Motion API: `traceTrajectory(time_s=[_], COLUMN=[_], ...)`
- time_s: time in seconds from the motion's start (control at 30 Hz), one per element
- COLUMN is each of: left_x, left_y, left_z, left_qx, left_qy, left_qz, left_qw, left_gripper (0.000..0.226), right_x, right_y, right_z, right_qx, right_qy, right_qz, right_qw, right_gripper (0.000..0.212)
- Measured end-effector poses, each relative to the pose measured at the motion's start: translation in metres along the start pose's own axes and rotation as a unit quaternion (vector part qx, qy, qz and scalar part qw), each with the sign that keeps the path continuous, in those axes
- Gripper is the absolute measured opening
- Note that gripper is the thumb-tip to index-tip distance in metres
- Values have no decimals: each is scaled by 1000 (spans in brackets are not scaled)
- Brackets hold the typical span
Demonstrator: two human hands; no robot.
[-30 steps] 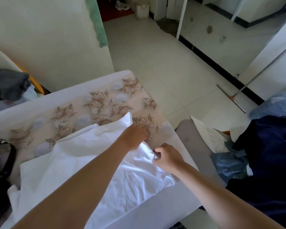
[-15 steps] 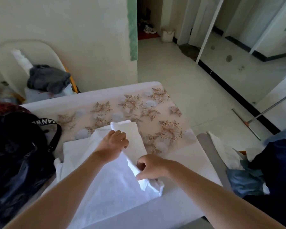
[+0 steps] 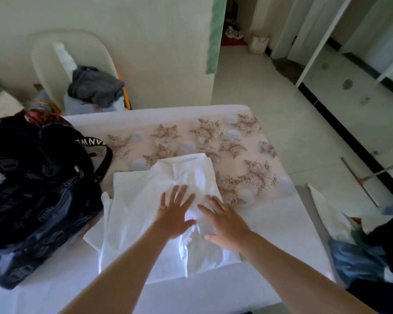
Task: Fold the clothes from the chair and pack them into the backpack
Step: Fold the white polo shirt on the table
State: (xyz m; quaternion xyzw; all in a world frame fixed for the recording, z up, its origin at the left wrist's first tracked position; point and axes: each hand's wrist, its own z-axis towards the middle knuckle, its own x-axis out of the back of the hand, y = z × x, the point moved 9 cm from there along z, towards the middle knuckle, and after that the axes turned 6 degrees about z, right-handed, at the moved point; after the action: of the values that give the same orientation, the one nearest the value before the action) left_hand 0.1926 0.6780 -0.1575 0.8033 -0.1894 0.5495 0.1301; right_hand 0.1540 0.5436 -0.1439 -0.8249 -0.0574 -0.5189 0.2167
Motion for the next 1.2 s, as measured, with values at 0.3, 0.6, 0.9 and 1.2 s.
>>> traceTrajectory(time_s=[0.3, 0.6, 0.9, 1.2], left_x=[-7, 40, 37, -26], left_y=[18, 45, -108, -168], left_z=[42, 84, -28, -99], left_qx=[-14, -11, 306, 351], left_qy=[-27, 62, 221, 81], left_qz=[-48, -138, -227, -303], left_qw=[998, 988, 898, 882], left_gripper=[95, 59, 37, 41], right_x=[16, 66, 64, 29], right_y=[59, 83, -35, -154], right_z=[7, 34, 98, 152], right_qx=[-10, -7, 134, 183], right_qy=[-26, 38, 22, -21], right_qz=[-33, -25, 77, 6], right_qw=[999, 999, 988, 983], right_gripper=[62, 51, 32, 56])
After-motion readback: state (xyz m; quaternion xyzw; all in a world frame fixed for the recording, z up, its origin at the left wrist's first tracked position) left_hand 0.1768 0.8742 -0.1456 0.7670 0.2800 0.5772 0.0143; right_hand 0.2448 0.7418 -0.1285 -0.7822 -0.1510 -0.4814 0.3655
